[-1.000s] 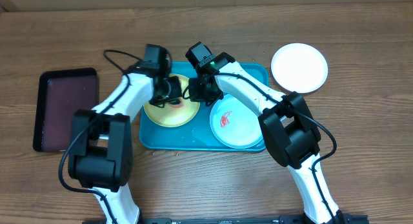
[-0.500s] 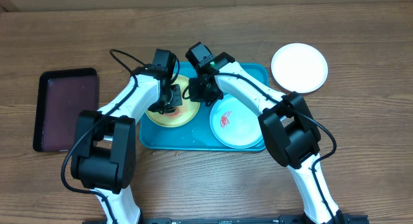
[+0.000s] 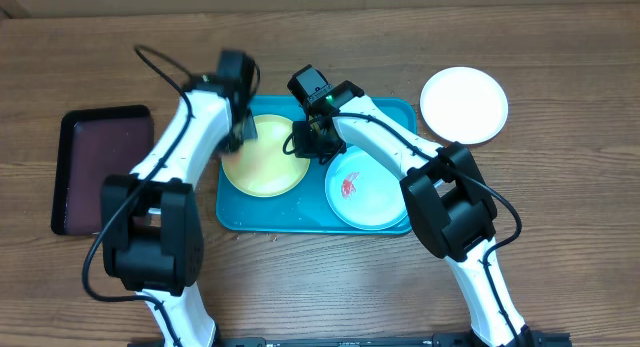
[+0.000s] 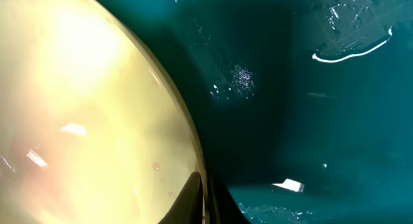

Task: Clean dirty plates on tray and stack at the side
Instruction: 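Move the sponge left and lift the yellow plate with the right gripper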

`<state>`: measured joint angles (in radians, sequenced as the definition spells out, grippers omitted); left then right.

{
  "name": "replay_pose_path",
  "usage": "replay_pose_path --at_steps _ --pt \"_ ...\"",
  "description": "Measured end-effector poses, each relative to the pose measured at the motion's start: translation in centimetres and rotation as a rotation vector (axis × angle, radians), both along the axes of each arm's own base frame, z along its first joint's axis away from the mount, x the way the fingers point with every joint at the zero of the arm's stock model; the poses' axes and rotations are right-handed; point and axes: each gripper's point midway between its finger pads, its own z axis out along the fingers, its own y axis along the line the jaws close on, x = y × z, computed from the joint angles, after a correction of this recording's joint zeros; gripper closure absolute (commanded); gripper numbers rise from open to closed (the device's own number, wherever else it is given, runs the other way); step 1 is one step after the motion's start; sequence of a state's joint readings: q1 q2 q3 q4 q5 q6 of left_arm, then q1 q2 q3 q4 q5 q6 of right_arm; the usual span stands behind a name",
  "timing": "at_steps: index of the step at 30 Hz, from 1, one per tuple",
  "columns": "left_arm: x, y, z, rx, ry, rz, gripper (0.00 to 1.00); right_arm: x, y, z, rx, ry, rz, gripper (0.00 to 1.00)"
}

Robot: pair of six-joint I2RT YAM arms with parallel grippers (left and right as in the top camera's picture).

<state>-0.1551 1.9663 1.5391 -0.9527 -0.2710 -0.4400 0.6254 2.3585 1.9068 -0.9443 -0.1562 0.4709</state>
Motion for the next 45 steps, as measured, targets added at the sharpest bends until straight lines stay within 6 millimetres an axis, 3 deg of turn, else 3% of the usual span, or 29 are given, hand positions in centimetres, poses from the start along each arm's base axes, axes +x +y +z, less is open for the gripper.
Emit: replay_pose_path --at_steps 5,9,16,18,24,32,39,41,45 --pt "3.5 -0.3 5.8 -0.145 -0.150 0.025 0.96 0.4 -0.4 0.8 -0.056 -0.015 0.048 0.96" --pt "3.7 1.1 7.8 -0.247 -0.192 0.062 0.96 1.5 -1.7 2.9 -0.176 -0.075 0.067 0.96" --pt "1.6 6.7 7.3 -0.343 -0.133 0.210 0.96 4.6 -4.1 11.9 -0.483 -0.379 0.124 0.96" --pt "1.1 8.2 7.2 -0.350 -0.128 0.251 0.96 4.9 -4.0 14.3 -0.567 -0.476 0.150 0.96" --pt "-0.7 11.8 6.9 -0.361 -0.100 0.358 0.96 3.9 -1.2 20.0 -0.826 -0.737 0.302 0.96" --pt "-1.0 12.3 6.9 -0.369 -0.097 0.382 0.96 2.3 2.1 25.4 -1.114 -0.969 0.415 0.96" --pt "-1.0 12.2 6.9 -0.375 -0.096 0.384 0.96 1.9 2.5 27.3 -1.248 -0.999 0.466 0.96" --pt "-1.1 12.2 6.8 -0.378 -0.092 0.384 0.96 1.9 2.9 26.3 -1.179 -0.987 0.474 0.96" --pt "-1.2 11.8 6.8 -0.396 -0.087 0.381 0.96 2.3 4.3 21.7 -0.887 -0.871 0.555 0.96"
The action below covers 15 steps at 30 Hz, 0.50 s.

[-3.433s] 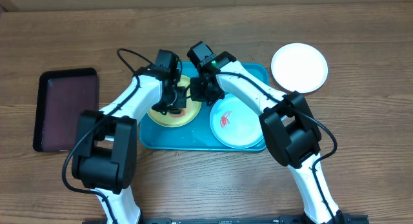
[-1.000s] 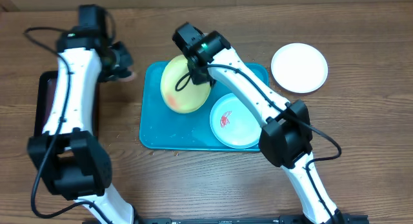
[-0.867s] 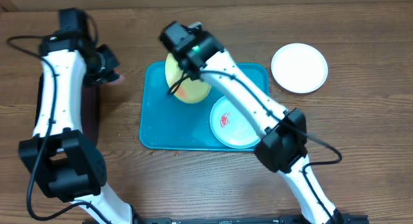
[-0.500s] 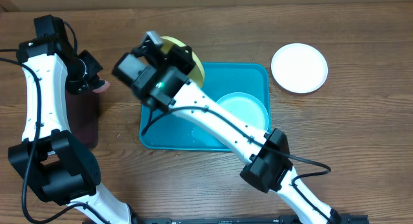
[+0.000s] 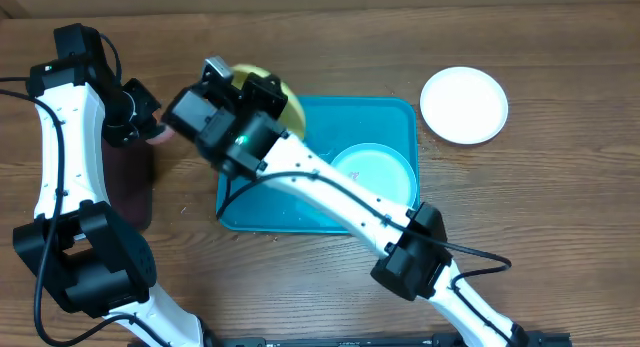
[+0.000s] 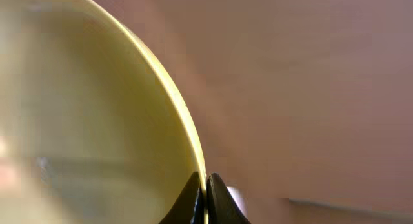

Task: Clean dirty plates on tray and stack at the side
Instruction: 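Move the sponge left and lift the yellow plate with the right gripper, then carry the yellow plate right and stack it on the white plate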

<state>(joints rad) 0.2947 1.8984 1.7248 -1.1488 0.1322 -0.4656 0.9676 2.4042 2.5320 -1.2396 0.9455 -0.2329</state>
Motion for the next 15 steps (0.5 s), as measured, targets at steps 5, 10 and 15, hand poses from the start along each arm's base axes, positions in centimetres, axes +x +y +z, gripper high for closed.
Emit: replay_pose_path --at_steps 5,10,15 --pt "0.1 -0.4 0.1 -0.022 -0.006 -0.006 0.96 3.5 -4.8 -3.1 0.193 0.170 -0.132 0.96" --pt "0.1 -0.5 0.1 -0.029 -0.009 -0.008 0.96 8.1 -14.1 -5.1 0.385 0.295 -0.353 0.96" --pt "0.2 -0.5 0.1 -0.030 -0.012 -0.008 0.96 9.7 -23.8 -7.6 0.685 0.533 -0.527 0.96"
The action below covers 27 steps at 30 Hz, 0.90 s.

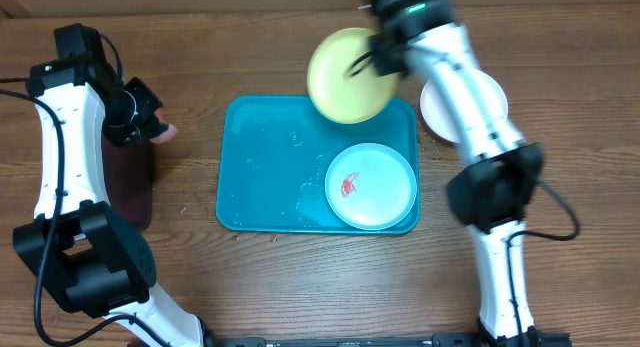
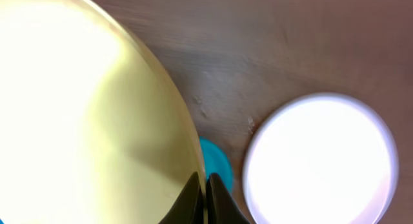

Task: Clean dirty plates on tray and stack at the side
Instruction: 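Carry the yellow plate right and stack it on the white plate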

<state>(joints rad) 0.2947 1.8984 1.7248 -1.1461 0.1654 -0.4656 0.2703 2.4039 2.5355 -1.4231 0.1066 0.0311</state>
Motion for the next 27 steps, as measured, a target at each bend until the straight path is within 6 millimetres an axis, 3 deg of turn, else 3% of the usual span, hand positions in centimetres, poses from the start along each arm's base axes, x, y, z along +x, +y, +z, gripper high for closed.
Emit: replay_pose_path --at_steps 6,11,16,18,20,27 --pt "0.2 0.1 0.1 0.003 -0.008 0.000 0.96 -2.2 -13.2 -3.0 0.228 0.208 -0.291 0.96" --pt "0.3 0.1 0.1 0.004 -0.014 0.000 0.96 -4.8 -19.1 -6.1 0.307 0.311 -0.444 0.96" --pt "0.4 -0.1 0.1 0.005 -0.016 -0.004 0.96 -6.0 -21.4 -8.6 0.344 0.345 -0.507 0.96" --pt "0.5 -0.3 0.1 0.005 -0.016 -0.011 0.96 -6.2 -21.6 -9.2 0.352 0.351 -0.520 0.61" --pt "0.6 -0.6 0.1 0.005 -0.017 -0.018 0.96 -6.0 -21.5 -9.5 0.357 0.347 -0.515 0.49" --pt "0.8 -1.2 0.1 0.006 -0.019 -0.034 0.96 -5.8 -19.6 -9.1 0.404 0.355 -0.474 0.44"
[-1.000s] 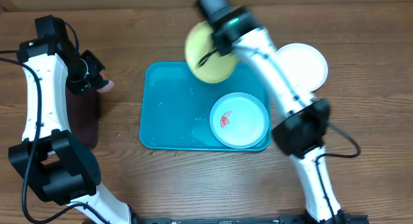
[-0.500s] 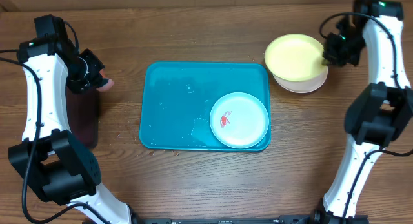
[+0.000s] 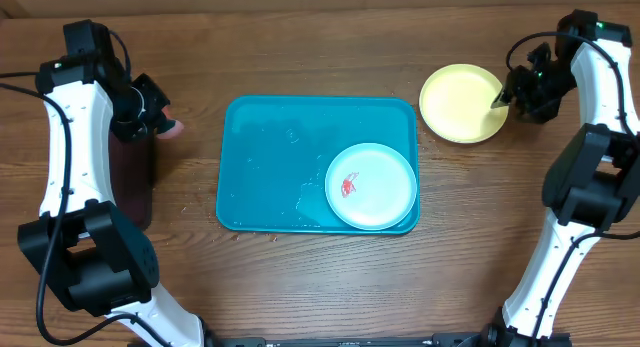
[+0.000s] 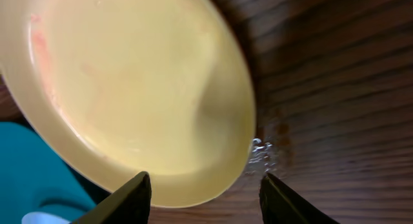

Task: Clean dirty plates on tray and stack at the side
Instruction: 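Carry the yellow plate right and stack it on the white plate, then move the right gripper to the light-blue plate's rim and grasp it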

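Observation:
A yellow plate (image 3: 460, 103) (image 4: 142, 88) lies flat on the table to the right of the teal tray (image 3: 270, 167). The white plate that stood there is hidden. My right gripper (image 3: 505, 95) (image 4: 206, 201) is open at the plate's right rim, one finger on each side of the edge and holding nothing. A white plate with a red smear (image 3: 370, 185) sits in the tray's near right part. My left gripper (image 3: 150, 112) is at the far left, shut on a small pink sponge (image 3: 173, 129).
A dark maroon tray (image 3: 130, 187) lies at the left, mostly under my left arm. Water drops (image 4: 261, 153) wet the wood beside the yellow plate. Wet patches show on the teal tray's floor (image 3: 300, 197).
The yellow plate was in the air over the tray's far right corner, pinched at its rim by my right gripper. Now it lies where the white plate stood, and the gripper is open. The left arm barely moved.
At first the yellow plate lay in the tray, my left gripper over it and my right gripper on its rim. Then the right gripper held it raised at the left, with the left arm over the dark tray. Later it was near the white plate, and now it is released there.

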`<state>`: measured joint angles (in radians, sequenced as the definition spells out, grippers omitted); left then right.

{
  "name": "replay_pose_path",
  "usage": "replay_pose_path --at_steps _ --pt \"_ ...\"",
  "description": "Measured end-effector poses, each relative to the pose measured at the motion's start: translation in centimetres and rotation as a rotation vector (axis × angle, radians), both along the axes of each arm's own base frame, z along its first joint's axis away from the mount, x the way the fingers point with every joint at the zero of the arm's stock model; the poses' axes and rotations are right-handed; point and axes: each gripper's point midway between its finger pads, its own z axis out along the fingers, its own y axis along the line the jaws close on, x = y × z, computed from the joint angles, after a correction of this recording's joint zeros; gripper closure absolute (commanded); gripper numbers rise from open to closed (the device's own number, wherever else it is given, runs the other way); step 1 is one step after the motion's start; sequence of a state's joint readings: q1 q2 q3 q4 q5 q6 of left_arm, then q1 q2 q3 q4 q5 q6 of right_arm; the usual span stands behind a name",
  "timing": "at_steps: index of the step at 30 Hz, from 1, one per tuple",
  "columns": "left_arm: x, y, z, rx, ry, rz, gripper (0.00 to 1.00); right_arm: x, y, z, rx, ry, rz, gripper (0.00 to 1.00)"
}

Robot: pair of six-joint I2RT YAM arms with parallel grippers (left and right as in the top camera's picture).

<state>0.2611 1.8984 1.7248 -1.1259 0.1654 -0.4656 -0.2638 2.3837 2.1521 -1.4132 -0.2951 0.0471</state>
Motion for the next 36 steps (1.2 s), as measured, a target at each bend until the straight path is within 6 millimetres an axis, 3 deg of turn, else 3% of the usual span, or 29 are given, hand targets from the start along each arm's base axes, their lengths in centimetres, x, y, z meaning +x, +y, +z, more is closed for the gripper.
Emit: replay_pose_path --at_steps 2,5,10,12,14,16,20,24,28,32,36 --pt "0.0 0.0 0.0 0.000 0.000 0.000 0.96 0.1 1.4 0.5 0.039 -0.017 0.037 0.40" --pt "0.0 0.0 0.0 0.000 0.000 0.000 0.96 -0.2 5.1 2.0 0.145 -0.057 0.171 0.22" --pt "0.0 -0.1 0.0 0.000 -0.001 -0.003 0.96 -2.2 13.1 4.3 0.239 -0.113 0.520 0.23" --pt "0.1 -0.3 0.0 0.001 -0.003 -0.007 0.96 -2.8 16.0 4.2 0.215 -0.124 0.646 0.20" --pt "0.2 -0.6 0.0 0.001 -0.004 -0.016 0.96 -3.3 18.2 3.8 0.169 -0.115 0.737 0.01" --pt "0.3 -1.1 0.0 0.001 -0.004 -0.026 0.96 -3.9 20.2 3.2 0.110 -0.094 0.795 0.00" --pt "0.5 -1.6 0.0 0.002 -0.007 -0.040 0.96 -4.8 21.9 2.2 0.018 -0.043 0.804 0.00" --pt "0.6 -1.8 0.1 0.003 -0.013 -0.047 0.96 -5.8 22.2 0.6 -0.043 0.015 0.797 0.03" --pt "0.7 -1.8 0.1 0.004 -0.015 -0.046 0.96 -7.2 22.1 -2.0 -0.090 0.074 0.809 0.14" --pt "0.8 -1.8 0.1 0.005 -0.019 -0.046 0.96 -9.0 22.3 -4.0 -0.108 0.130 0.834 0.52" --pt "0.9 -1.8 0.2 0.007 -0.026 -0.046 0.96 -9.3 22.4 -4.4 -0.120 0.135 0.837 0.60"
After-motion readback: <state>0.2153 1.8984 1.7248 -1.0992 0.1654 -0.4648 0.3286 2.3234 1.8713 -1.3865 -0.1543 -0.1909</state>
